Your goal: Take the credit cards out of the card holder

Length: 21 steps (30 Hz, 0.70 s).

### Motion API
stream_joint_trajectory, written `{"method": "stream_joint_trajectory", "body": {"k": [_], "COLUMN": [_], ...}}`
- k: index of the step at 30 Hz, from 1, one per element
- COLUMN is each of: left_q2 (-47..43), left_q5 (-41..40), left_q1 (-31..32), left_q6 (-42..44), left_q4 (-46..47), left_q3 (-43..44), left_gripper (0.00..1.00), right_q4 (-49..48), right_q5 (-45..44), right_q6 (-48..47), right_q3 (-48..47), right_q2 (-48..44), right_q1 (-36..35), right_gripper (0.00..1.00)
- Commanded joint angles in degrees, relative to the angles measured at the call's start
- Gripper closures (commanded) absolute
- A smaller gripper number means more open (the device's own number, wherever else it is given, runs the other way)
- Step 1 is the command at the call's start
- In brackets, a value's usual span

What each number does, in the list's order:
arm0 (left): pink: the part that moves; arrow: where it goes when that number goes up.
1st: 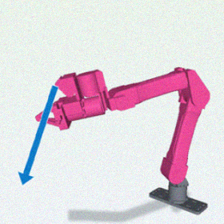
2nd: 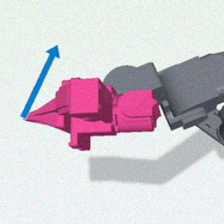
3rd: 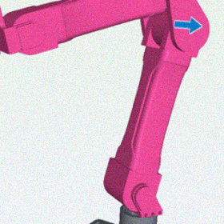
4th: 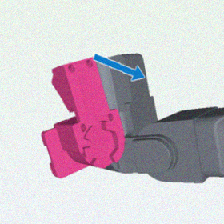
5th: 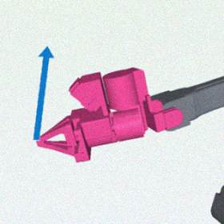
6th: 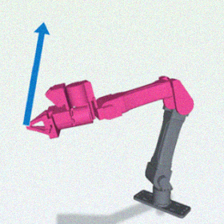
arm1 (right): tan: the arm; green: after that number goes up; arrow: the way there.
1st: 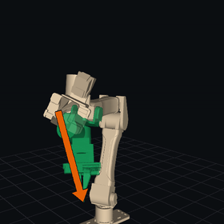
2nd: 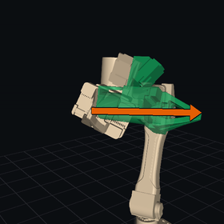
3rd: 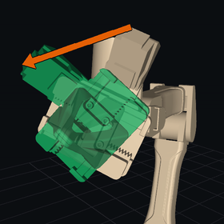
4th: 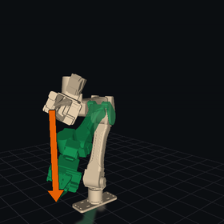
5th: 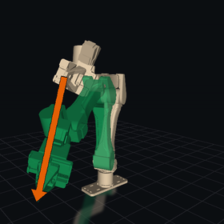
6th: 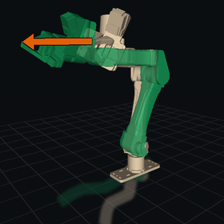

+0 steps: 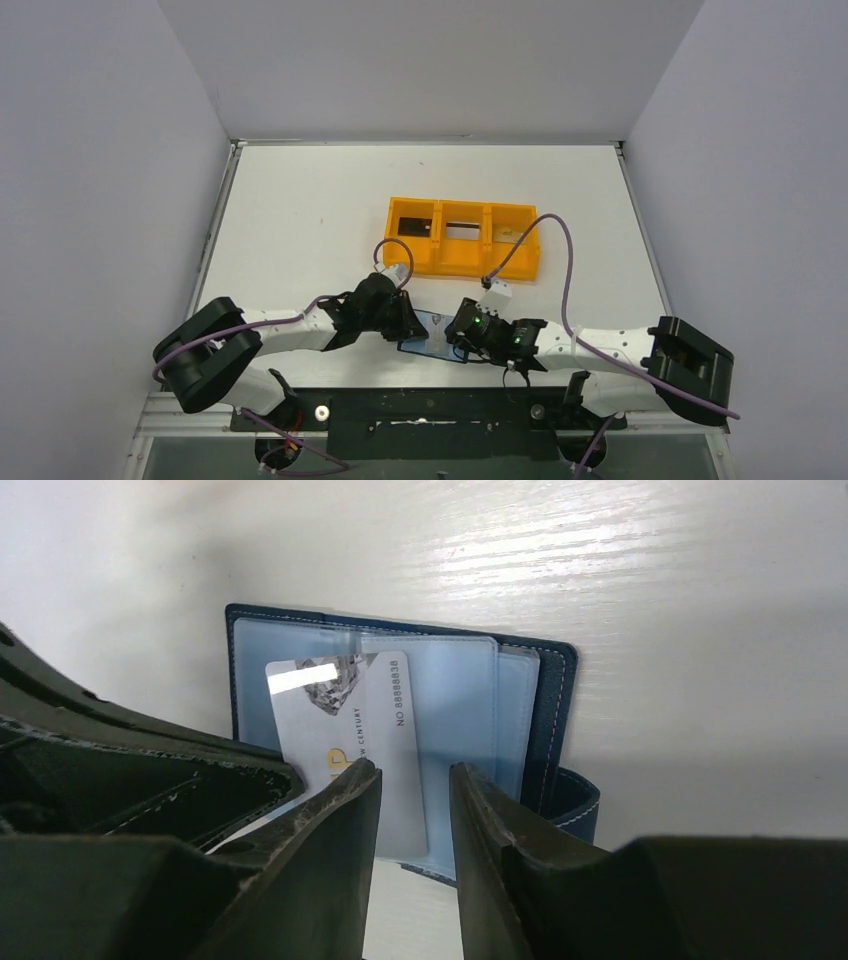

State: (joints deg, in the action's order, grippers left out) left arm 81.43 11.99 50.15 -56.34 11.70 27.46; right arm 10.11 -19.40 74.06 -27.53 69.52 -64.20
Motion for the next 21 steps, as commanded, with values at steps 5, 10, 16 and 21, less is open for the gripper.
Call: {"method": "stream_joint_trajectory", "body": {"k": [5, 10, 16, 21], "left_q2": [-0.79, 1.19, 2.49, 2.23], "left_q5": [1.21, 3.38, 3.69, 2.5], "left_q1": [-0.26, -0.18, -0.19, -0.19], "left_q6": [1.1, 0.08, -0.35, -0.12], "left_q4": [2.08, 5.76, 6.65, 5.19], "left_q3": [1.53, 2.18, 2.68, 2.62], "left_gripper": [0.97, 0.85, 0.82, 0.9], "right_q4": [2.17, 1.61, 0.63, 0.42], "right_q5": [-0.11, 1.97, 2.24, 2.04], "right_q6": [0.47, 3.03, 4.33, 5.04], "right_q3": [-4.23, -2.31, -0.12, 0.87], "right_q2": [7.66, 9.01, 7.26, 6.3], "right_q1": [0.0, 0.49, 1.07, 1.29], "right_gripper": [0.67, 0.74, 0.79, 0.79]}}
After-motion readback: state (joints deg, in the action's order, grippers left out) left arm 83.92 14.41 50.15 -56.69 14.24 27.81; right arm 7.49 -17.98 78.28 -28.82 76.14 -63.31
